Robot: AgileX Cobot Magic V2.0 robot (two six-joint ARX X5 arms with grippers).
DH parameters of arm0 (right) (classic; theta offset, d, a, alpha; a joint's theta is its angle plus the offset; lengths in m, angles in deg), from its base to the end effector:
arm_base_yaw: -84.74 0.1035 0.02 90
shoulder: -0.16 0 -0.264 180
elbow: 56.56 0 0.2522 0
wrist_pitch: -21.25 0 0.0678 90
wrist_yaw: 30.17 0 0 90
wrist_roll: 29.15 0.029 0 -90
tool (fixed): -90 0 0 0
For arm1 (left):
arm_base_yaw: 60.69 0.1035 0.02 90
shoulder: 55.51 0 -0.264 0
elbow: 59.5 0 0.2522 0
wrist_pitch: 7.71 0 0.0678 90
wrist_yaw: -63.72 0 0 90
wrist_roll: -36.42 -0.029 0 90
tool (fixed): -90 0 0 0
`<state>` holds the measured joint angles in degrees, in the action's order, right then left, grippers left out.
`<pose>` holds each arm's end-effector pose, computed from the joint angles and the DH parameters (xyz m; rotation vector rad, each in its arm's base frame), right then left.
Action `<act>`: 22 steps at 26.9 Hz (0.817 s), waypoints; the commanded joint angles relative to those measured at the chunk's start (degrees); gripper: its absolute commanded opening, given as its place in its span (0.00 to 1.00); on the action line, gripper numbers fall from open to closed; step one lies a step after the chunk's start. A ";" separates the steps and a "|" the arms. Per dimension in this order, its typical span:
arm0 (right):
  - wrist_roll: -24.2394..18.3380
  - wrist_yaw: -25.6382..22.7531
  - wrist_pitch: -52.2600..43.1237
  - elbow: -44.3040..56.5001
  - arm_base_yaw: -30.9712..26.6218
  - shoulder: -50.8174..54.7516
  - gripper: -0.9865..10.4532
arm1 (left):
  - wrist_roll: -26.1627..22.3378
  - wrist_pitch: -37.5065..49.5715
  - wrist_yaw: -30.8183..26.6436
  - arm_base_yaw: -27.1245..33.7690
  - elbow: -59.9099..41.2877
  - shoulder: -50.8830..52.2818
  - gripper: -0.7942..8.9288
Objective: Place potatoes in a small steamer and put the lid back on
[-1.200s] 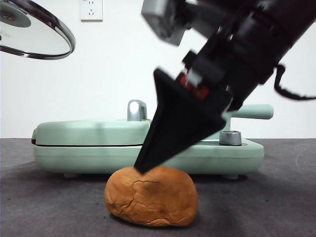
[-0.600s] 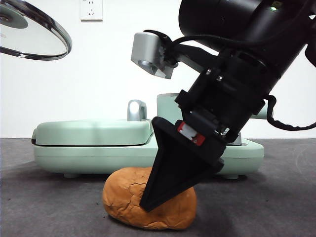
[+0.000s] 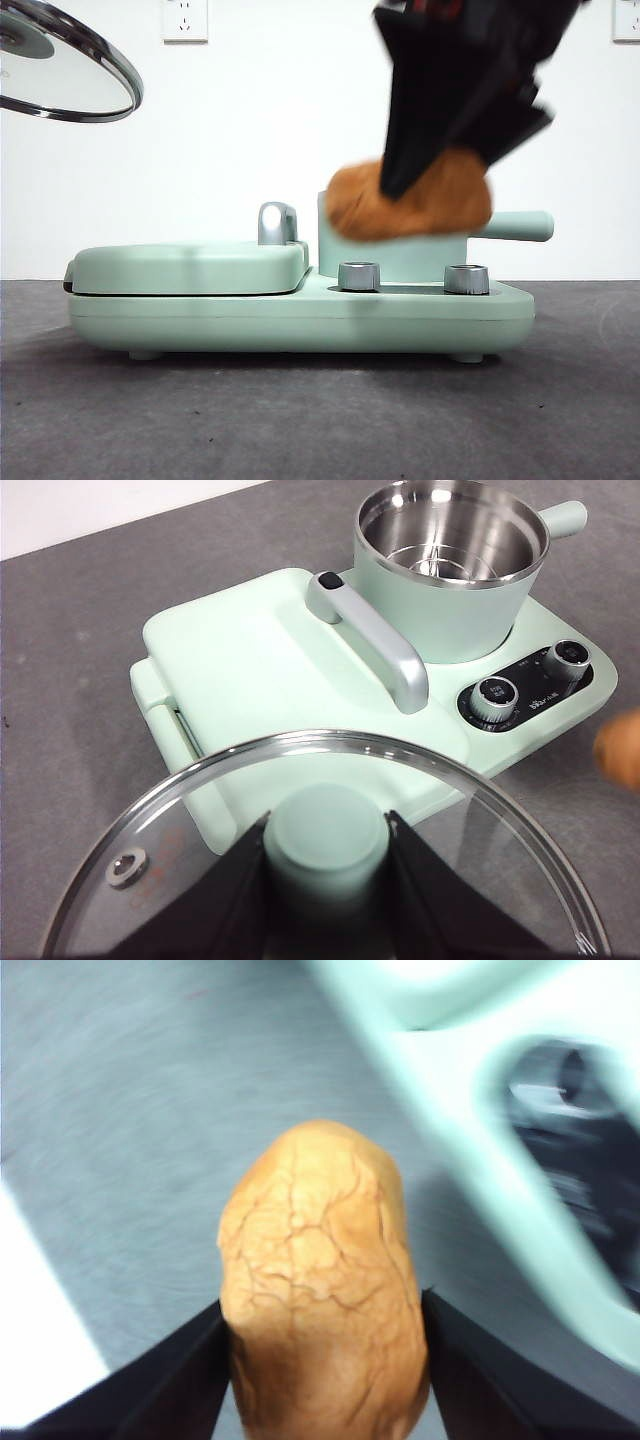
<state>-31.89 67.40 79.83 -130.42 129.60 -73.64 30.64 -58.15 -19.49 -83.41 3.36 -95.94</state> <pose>0.1738 0.1783 0.2749 -0.3782 0.9810 0.8569 0.1255 -0.0562 0.3256 0.1652 0.4638 -0.5292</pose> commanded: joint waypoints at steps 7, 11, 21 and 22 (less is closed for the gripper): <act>3.76 0.48 0.79 -19.80 -11.80 -4.74 0.31 | 0.09 1.55 0.04 -0.11 0.74 0.00 0.10; 2.86 3.72 0.79 -26.08 -15.80 -10.03 0.31 | 0.11 1.55 0.04 -0.11 0.74 0.00 0.10; 0.98 4.46 1.01 -40.70 -19.34 -25.73 0.31 | 0.04 1.57 0.04 -0.11 0.74 0.00 0.10; 0.94 4.44 0.98 -41.55 -19.45 -26.84 0.31 | 0.07 1.57 0.04 -0.11 0.74 0.00 0.10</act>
<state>-30.03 71.79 81.03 -170.29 109.80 -99.03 30.66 -58.15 -19.49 -83.41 3.36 -95.94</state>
